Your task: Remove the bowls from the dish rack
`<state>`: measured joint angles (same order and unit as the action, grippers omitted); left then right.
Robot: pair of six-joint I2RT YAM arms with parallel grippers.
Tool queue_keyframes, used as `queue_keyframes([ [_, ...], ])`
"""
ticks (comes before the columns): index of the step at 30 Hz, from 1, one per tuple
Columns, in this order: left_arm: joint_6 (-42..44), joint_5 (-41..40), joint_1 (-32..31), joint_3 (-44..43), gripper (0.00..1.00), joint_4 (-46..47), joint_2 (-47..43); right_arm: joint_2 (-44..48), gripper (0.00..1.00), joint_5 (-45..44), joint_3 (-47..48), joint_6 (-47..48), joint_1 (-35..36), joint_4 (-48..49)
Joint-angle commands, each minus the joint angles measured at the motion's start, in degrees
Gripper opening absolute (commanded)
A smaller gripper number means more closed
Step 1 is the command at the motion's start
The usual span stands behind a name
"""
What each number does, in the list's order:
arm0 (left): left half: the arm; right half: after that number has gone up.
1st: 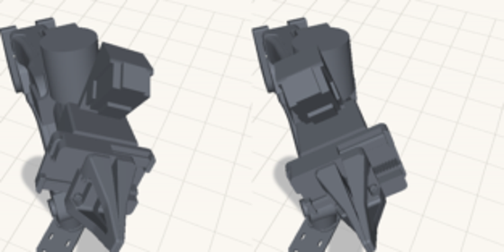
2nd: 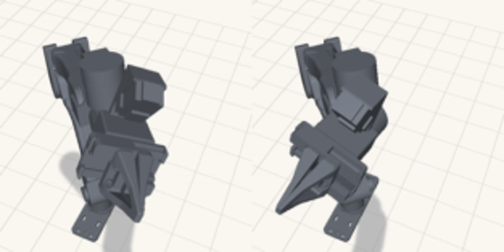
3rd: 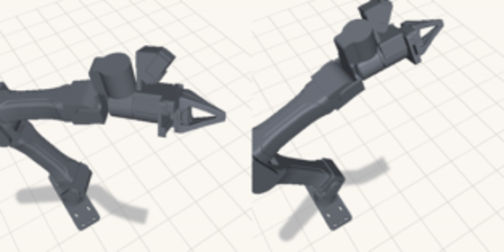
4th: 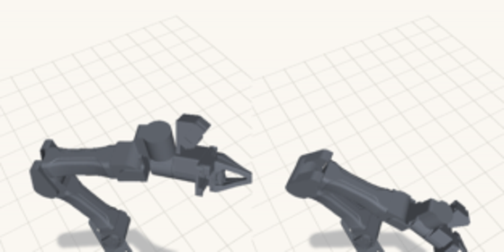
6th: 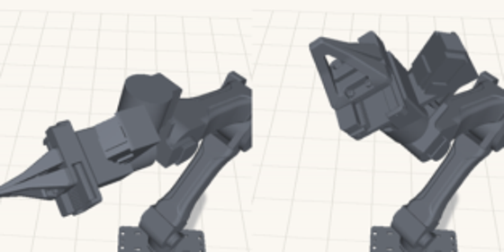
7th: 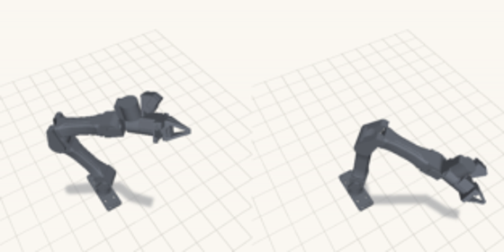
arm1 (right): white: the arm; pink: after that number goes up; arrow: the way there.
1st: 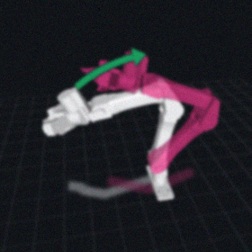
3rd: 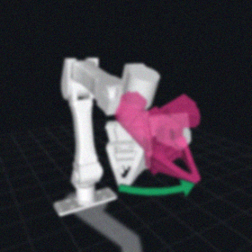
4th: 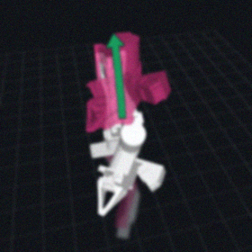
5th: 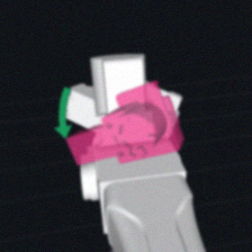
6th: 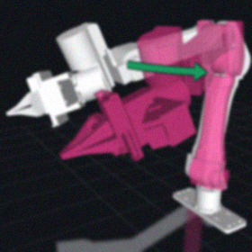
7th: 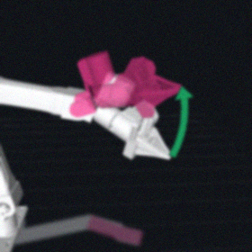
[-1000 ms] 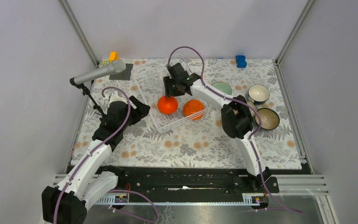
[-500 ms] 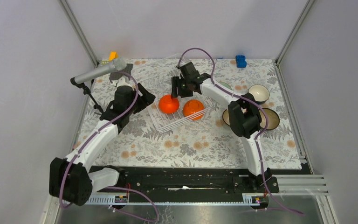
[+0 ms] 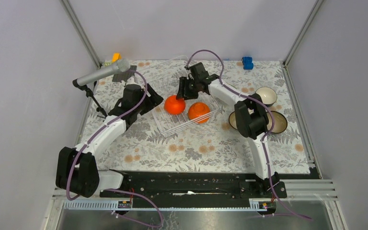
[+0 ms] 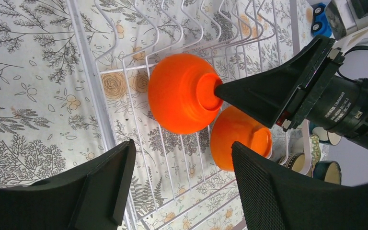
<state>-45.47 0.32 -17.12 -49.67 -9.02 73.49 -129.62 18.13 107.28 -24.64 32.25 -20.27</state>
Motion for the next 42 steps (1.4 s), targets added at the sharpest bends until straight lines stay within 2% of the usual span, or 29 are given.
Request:
queue_keyframes([
  [1, 0.0, 1.7, 0.2, -3.6, 0.78, 3.6, 0.9, -2.1, 0.55, 2.8, -0.9, -1.2, -2.5, -0.2],
  [4, 0.0, 1.6, 0.2, -3.7, 0.78, 3.9, 1.5, -3.0, 0.51, 3.8, -1.2, -1.8, -3.6, 0.0],
  [11, -0.7, 2.4, -0.2, -4.7, 0.79, 4.3, 3.7, -2.3, 0.25, 7.8, -4.4, -4.9, -5.4, 4.3],
  [14, -0.7, 2.3, -0.9, -5.6, 0.79, 4.3, 5.1, -1.8, 0.21, 8.3, -5.9, -5.5, -6.1, 5.5],
  [19, -0.3, 1.4, -2.8, -8.0, 0.85, 4.3, 8.3, -1.6, 0.2, 8.6, -6.3, -5.1, -6.5, 5.7],
  [25, -3.3, 3.8, -3.6, -12.0, 0.98, 4.4, 14.0, -1.4, 0.2, 8.1, -6.1, -4.6, -6.5, 5.6],
  [32, -9.8, 0.8, -3.6, -14.3, 0.99, 3.7, 19.2, -1.2, 0.2, 6.5, -6.0, -3.6, -6.9, 4.6],
  [37, -12.6, 3.7, -3.6, -15.4, 0.99, 5.7, 22.9, -0.8, 0.2, 6.4, -6.4, -3.1, -7.2, 4.5],
  [42, -13.7, 7.1, -3.6, -14.9, 0.91, 10.5, 25.4, -0.1, 0.2, 6.2, -6.6, -2.6, -7.2, 4.2],
])
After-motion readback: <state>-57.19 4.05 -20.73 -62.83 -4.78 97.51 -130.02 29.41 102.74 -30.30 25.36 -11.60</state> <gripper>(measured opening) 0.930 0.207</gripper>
